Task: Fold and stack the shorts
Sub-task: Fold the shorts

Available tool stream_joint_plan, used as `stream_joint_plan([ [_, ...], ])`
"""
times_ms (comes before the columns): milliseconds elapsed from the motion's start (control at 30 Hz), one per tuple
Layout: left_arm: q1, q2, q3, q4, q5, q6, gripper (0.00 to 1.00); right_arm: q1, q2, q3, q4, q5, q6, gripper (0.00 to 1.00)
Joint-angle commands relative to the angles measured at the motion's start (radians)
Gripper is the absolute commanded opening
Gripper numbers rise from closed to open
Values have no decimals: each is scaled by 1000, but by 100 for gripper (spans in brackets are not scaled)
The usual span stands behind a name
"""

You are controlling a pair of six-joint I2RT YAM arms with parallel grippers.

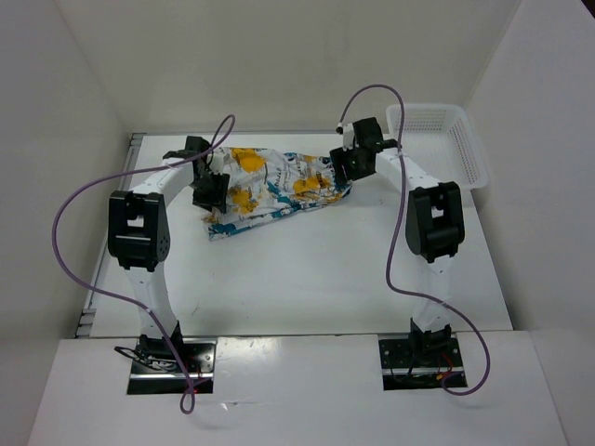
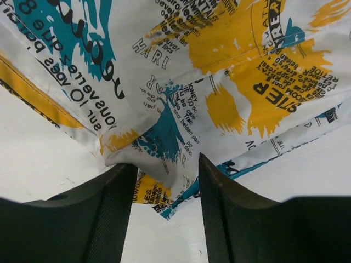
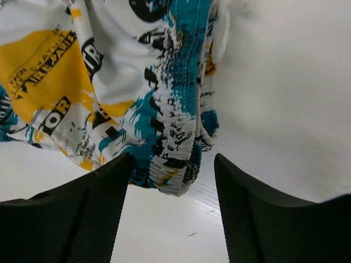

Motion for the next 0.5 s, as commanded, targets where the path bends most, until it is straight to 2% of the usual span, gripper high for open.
stream_joint_plan([
  [0, -4, 29, 32, 15, -6, 4, 55, 5, -2, -38, -1, -27, -7, 67],
  [67, -4, 29, 22, 15, -6, 4, 49, 5, -2, -47, -1, -27, -7, 63],
  [100, -4, 29, 12, 15, -6, 4, 38, 5, -2, -47, -1, -27, -7, 63],
  [200, -4, 29, 3, 15, -6, 4, 17, 5, -2, -70, -1, -5, -7, 57],
  [233, -4, 29, -6, 15, -6, 4, 6, 5, -2, -70, -1, 8, -7, 54],
  [333, -4, -15, -6, 5, -17, 4, 0, 5, -2, -93, -1, 9, -7, 42],
  [367, -4, -29, -6, -16, -29, 4, 0, 5, -2, -93, 8, 9, -7, 32],
  [467, -4, -113, 3, -54, -38, 4, 0, 5, -2, -82, 8, 27, -17, 14],
])
